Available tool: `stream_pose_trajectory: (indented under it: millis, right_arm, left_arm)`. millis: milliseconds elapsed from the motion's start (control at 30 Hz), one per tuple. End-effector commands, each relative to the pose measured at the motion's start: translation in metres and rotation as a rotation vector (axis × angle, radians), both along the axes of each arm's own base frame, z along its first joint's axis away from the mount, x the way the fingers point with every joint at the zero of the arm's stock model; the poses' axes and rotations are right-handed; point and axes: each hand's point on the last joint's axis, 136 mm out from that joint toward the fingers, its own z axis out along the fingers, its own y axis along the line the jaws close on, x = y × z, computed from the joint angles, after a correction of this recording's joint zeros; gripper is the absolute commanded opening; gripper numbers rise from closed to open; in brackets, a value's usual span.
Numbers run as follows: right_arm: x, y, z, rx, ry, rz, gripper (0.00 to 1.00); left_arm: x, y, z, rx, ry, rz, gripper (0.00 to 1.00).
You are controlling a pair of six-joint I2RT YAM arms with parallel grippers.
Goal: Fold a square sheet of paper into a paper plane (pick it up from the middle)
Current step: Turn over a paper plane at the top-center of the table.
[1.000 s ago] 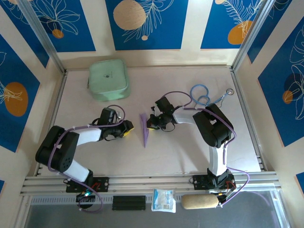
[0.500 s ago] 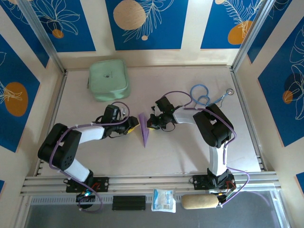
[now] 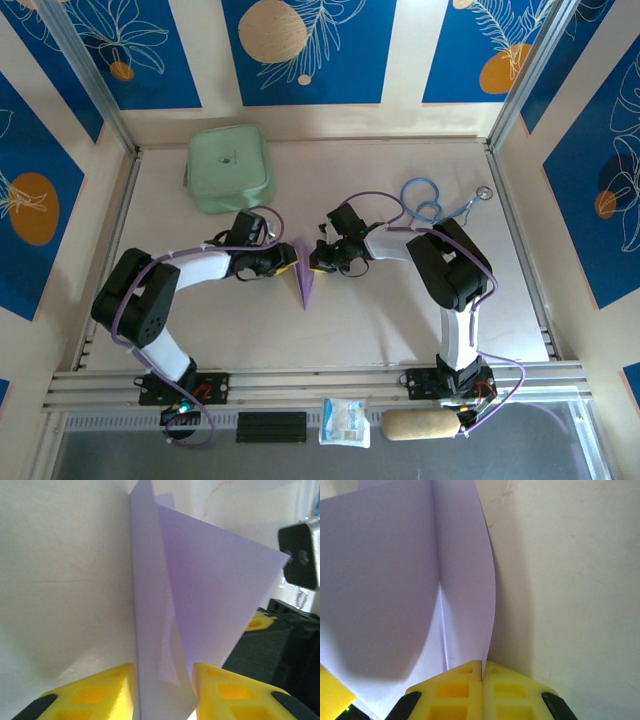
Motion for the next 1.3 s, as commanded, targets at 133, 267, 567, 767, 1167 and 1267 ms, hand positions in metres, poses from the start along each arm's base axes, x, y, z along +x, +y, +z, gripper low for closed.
stream_pose_trajectory:
  millis: [133,267,567,767,1167,1267]
  right_arm:
    - [0.003,-0.003,0.017,0.003,-0.025,-0.002,0.06]
    - [0.004,-0.002,0.017,0.006,-0.018,-0.005,0.10]
    - [0.008,0.000,0.018,0.003,-0.011,-0.011,0.11]
    - [0.011,-0.001,0.023,0.010,-0.018,-0.023,0.05]
    - [0.021,-0.023,0.034,-0.002,-0.090,-0.101,0.01]
    - [0.019,-0.026,0.027,-0.009,-0.070,-0.111,0.01]
  left_arm:
    - [-0.005,0.009,-0.010,0.109,0.032,-0.009,0.31]
    - [-0.005,0.009,-0.011,0.116,0.035,-0.009,0.31]
    - [-0.002,0.006,-0.010,0.110,0.029,-0.017,0.24]
    - [0.001,0.005,-0.005,0.098,0.011,-0.010,0.12]
    - [0.014,0.015,0.005,0.065,-0.070,0.094,0.00]
    - [0.013,0.019,0.000,0.073,-0.062,0.110,0.00]
